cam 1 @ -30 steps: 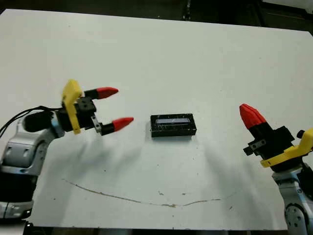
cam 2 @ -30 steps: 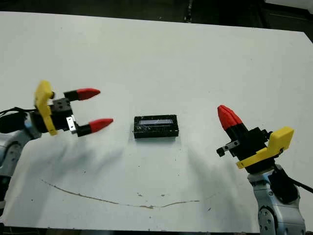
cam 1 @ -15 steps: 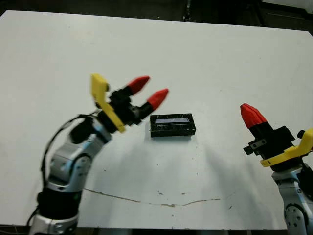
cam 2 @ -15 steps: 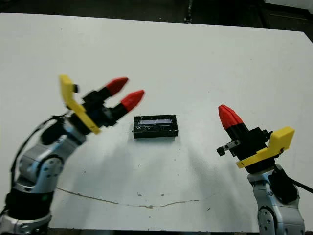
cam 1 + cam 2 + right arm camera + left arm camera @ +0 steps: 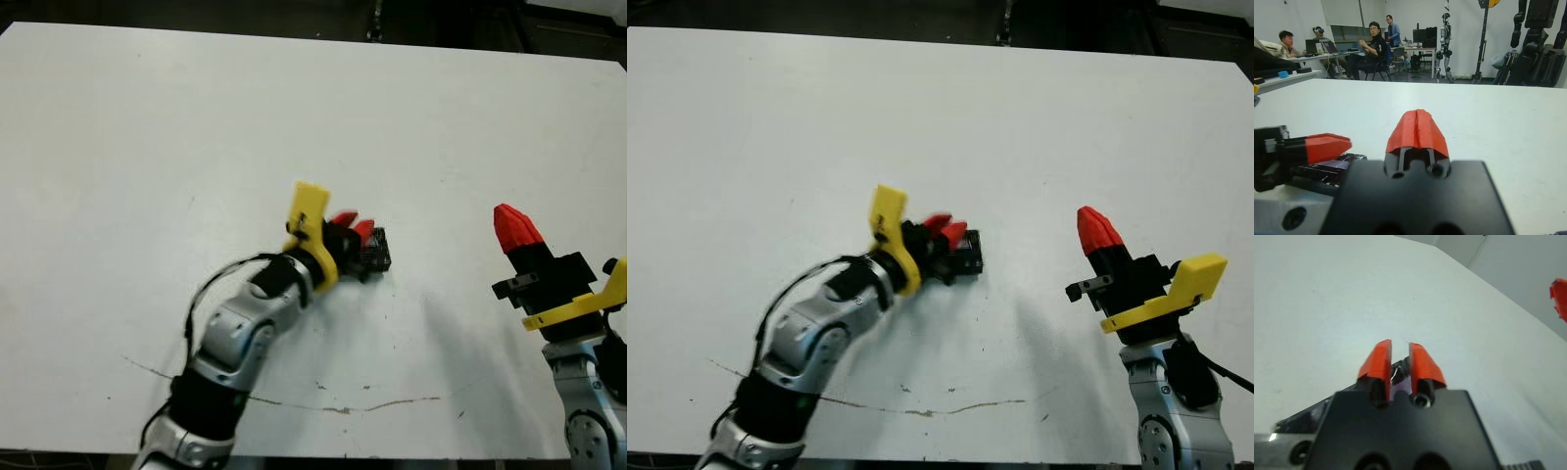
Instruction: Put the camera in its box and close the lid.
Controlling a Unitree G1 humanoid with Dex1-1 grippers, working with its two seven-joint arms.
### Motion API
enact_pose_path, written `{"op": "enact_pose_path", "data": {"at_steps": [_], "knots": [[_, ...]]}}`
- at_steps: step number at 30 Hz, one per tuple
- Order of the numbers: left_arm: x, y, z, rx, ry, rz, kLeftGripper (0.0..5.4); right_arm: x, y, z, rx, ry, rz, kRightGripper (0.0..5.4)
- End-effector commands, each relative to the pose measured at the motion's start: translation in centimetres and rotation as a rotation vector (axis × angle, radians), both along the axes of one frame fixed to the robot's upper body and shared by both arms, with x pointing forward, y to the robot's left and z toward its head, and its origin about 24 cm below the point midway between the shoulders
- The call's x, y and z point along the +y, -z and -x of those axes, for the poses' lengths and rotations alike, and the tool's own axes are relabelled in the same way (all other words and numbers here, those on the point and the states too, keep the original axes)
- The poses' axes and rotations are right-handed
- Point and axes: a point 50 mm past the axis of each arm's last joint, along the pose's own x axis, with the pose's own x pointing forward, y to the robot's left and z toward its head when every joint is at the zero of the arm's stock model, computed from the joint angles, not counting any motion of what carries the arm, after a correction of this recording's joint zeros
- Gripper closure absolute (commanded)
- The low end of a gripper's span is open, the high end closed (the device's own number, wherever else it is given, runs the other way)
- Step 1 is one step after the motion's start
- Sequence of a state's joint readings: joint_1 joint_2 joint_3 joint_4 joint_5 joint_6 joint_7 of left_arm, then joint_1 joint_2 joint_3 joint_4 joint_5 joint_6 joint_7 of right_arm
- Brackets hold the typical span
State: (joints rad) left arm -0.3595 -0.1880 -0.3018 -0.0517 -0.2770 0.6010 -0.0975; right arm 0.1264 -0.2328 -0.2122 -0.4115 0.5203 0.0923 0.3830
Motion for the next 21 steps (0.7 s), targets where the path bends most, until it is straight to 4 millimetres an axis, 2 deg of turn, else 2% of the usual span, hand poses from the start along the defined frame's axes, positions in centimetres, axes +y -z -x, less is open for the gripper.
{"op": "enact_pose_path", "data": {"at_steps": [1, 3, 11, 17, 21], "knots": [[-0.9, 3.7, 1.4, 0.158, 0.002, -0.094, 5.07, -0.1, 0.2, 0.1, 0.020, 0.007, -0.001, 5.40], [-1.2, 4.4, 1.9, 0.178, 0.020, -0.104, 5.35, -0.1, 0.2, 0.1, 0.020, 0.004, 0.001, 5.40], [-1.7, 6.3, 3.0, 0.287, 0.049, -0.125, 5.38, -0.1, 0.2, 0.2, 0.025, -0.006, -0.001, 5.40], [-0.7, 7.7, 2.7, 0.359, 0.024, -0.152, 5.38, 0.0, 0.2, 0.3, 0.023, -0.011, 0.000, 5.40], [0.3, 7.5, 2.2, 0.366, -0.019, -0.120, 5.38, 0.0, 0.2, 0.3, 0.022, -0.013, 0.007, 5.40]]}}
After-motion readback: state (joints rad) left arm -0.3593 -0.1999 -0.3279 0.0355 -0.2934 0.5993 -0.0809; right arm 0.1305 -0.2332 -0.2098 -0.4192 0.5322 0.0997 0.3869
